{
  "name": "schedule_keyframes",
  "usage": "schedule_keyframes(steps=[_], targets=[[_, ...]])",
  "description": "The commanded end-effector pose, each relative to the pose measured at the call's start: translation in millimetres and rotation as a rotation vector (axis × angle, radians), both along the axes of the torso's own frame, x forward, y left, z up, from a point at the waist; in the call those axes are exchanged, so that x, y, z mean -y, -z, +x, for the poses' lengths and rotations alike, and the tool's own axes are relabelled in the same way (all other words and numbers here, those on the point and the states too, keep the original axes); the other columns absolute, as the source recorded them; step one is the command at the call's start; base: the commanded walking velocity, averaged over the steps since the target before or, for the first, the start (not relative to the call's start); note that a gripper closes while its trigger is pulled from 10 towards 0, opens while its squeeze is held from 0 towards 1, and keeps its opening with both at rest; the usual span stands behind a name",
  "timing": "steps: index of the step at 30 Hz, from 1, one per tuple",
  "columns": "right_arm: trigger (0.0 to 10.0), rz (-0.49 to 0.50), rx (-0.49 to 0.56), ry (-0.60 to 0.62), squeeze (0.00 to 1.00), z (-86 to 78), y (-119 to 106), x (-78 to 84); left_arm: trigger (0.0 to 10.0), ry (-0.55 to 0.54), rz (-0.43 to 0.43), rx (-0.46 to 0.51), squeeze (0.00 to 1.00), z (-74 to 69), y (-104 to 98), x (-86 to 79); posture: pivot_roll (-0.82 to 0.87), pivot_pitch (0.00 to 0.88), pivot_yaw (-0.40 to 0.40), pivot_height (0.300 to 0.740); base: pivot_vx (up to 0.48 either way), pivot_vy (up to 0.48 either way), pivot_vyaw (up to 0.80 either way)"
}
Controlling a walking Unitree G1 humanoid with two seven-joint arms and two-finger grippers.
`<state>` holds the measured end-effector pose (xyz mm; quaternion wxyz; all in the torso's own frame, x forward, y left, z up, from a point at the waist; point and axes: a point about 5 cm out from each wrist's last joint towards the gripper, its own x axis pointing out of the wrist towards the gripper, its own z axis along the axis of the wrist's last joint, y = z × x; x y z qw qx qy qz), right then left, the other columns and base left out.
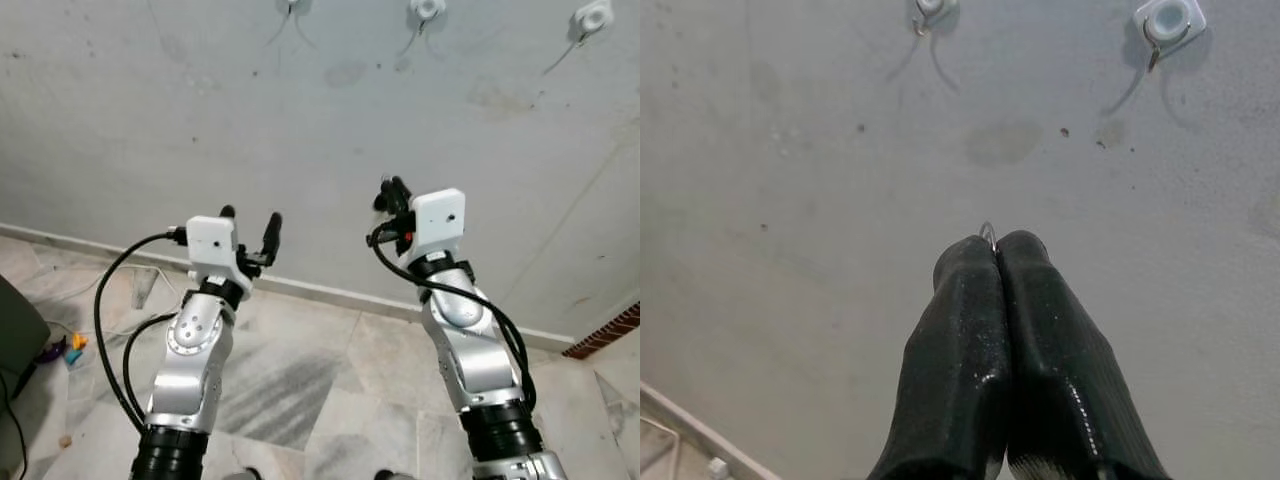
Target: Hang keys on a hook
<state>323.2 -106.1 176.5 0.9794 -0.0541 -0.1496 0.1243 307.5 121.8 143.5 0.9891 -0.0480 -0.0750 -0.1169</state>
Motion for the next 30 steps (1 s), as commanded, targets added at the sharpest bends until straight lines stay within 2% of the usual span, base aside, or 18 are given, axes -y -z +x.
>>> schedule_keyframes(steps=[1, 30], targets=[[10.0, -0.005, 0.04, -0.015, 0.0, -0.7, -8.7, -2.4, 10.0, -0.017, 0.001, 0.004, 0.0, -1.7, 0.4, -4.9, 0.02, 0.144, 0.022, 0.74, 0.371, 0.304, 0.0], [10.0, -0.027, 0.057, 0.009, 0.0, 0.1, -9.1, 2.1, 10.0, 0.011, -0.001, -0.016, 0.0, -1.9, 3.1, 1.0, 0.01, 0.142, 0.035, 0.74, 0.336, 0.341, 0.0]])
